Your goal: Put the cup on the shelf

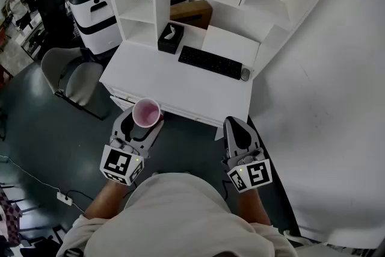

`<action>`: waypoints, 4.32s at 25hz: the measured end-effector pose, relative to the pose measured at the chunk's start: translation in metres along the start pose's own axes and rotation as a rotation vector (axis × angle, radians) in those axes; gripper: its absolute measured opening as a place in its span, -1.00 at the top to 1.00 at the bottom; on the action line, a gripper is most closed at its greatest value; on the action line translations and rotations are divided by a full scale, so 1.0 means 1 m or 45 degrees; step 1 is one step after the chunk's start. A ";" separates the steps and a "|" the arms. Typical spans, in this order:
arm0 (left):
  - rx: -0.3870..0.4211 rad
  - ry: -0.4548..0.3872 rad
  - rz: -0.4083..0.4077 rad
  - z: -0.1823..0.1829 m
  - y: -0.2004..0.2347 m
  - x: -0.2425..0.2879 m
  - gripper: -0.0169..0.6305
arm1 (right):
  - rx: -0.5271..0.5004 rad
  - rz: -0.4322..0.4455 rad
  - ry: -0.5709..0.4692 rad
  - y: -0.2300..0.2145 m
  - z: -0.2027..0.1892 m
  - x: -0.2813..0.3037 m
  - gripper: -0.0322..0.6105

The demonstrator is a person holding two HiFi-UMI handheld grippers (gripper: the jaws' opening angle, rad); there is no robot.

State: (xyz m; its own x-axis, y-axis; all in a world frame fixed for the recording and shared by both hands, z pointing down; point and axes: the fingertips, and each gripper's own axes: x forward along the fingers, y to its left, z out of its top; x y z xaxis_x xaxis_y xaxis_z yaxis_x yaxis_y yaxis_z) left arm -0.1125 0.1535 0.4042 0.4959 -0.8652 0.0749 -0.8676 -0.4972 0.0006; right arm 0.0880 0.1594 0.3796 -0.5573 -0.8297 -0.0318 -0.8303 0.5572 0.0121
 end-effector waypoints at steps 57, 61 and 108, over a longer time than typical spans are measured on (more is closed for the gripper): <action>0.009 0.010 0.074 -0.006 0.085 0.120 0.07 | 0.032 0.074 0.048 -0.070 -0.033 0.118 0.89; 0.006 0.012 0.040 -0.006 0.116 0.143 0.07 | 0.024 0.054 0.052 -0.071 -0.034 0.154 0.89; 0.067 0.008 -0.104 0.102 0.231 0.373 0.07 | 0.044 -0.002 0.013 -0.167 -0.021 0.290 0.89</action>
State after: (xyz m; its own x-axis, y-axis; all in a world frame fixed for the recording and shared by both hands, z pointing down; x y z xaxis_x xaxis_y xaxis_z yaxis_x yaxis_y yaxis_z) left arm -0.1242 -0.2902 0.3301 0.5646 -0.8212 0.0827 -0.8210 -0.5691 -0.0454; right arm 0.0648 -0.1750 0.3895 -0.5559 -0.8309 -0.0218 -0.8307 0.5563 -0.0222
